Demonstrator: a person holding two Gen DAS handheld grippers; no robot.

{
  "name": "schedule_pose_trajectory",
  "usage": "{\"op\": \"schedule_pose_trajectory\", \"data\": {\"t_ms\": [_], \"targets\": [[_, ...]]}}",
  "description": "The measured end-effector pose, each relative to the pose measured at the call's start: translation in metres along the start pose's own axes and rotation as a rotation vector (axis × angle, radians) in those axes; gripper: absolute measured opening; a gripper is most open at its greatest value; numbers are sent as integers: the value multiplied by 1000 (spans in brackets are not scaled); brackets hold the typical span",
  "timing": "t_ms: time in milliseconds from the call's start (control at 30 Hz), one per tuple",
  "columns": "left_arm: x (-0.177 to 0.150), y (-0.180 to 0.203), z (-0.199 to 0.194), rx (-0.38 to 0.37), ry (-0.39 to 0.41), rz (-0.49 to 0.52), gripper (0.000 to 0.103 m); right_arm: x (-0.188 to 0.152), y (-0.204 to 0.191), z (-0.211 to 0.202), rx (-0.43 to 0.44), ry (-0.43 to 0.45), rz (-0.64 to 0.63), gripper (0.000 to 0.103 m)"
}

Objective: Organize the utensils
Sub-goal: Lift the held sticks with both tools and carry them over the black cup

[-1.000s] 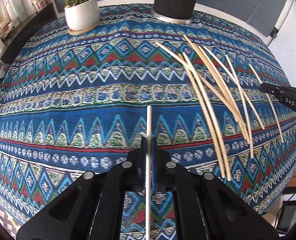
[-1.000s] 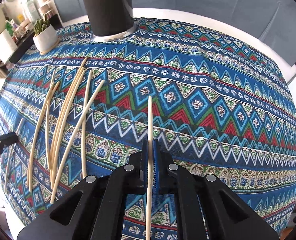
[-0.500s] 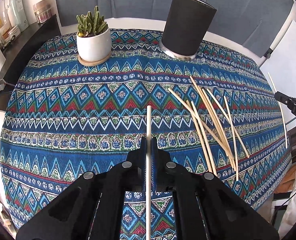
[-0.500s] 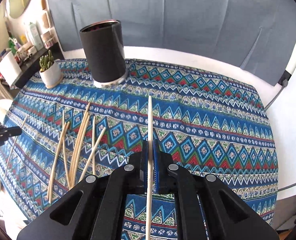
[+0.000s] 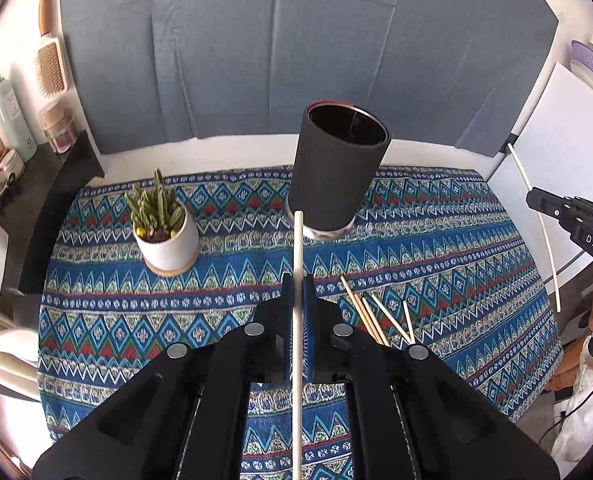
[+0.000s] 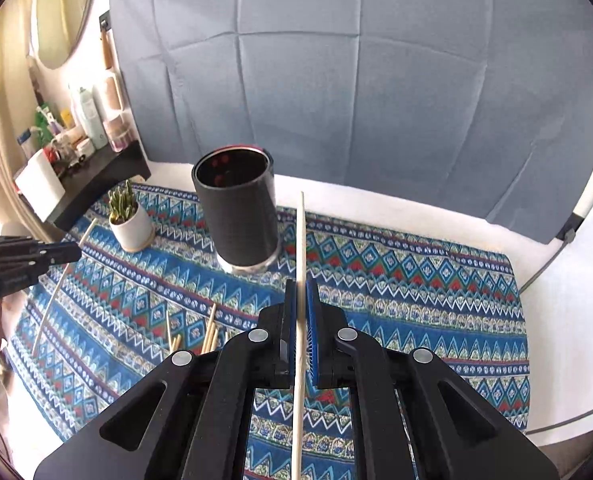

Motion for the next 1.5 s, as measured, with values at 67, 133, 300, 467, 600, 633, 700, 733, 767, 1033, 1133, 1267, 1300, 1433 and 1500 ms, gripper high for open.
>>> {"op": "schedule_pose_trajectory", "data": {"t_ms": [67,133,300,467,600,633,700,733,767,1033,1133,1267,1300,1433,1500], "targets": [[19,0,-2,-10,14,12,5,14,-3,2,8,7,-2,5],[37,1,-3,-20,32,24,5,29,-5,4,9,21,-5,5],[84,-2,-3,-38,84,22,5,68,-9,10,30,55,-8,5],[130,-2,2,-79,167,7,5,107,-13,21,67,105,-17,5],[162,-1,3,-161,295,-24,5,135,-17,31,131,166,-8,5],[168,0,5,-189,317,-35,5,140,-18,34,145,184,-5,5],[180,4,8,-224,360,-37,5,150,-19,38,175,224,-2,5],[184,6,9,-229,388,-30,5,155,-19,40,191,247,3,5],[188,8,10,-238,415,-24,5,158,-19,43,204,270,10,5],[199,25,29,-269,575,49,5,174,-15,71,341,443,92,5],[198,28,44,-265,562,64,5,176,-15,84,383,521,106,5],[196,31,65,-249,534,77,5,173,-16,103,373,622,117,5],[194,33,70,-243,527,80,5,172,-16,108,370,639,120,5],[186,25,86,-224,503,80,5,169,-23,131,380,643,104,5],[183,25,94,-217,491,82,5,166,-26,142,377,639,101,5]]}}
Point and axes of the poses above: each gripper's, at about its wrist camera, not at the fingertips, and z roughly the way its jaws point, y to its right, x to its top, the point moved 5 cm from there along z, roughly the way its jaws point, and after that the axes turned 2 degrees about -y, right-handed, at the moved point
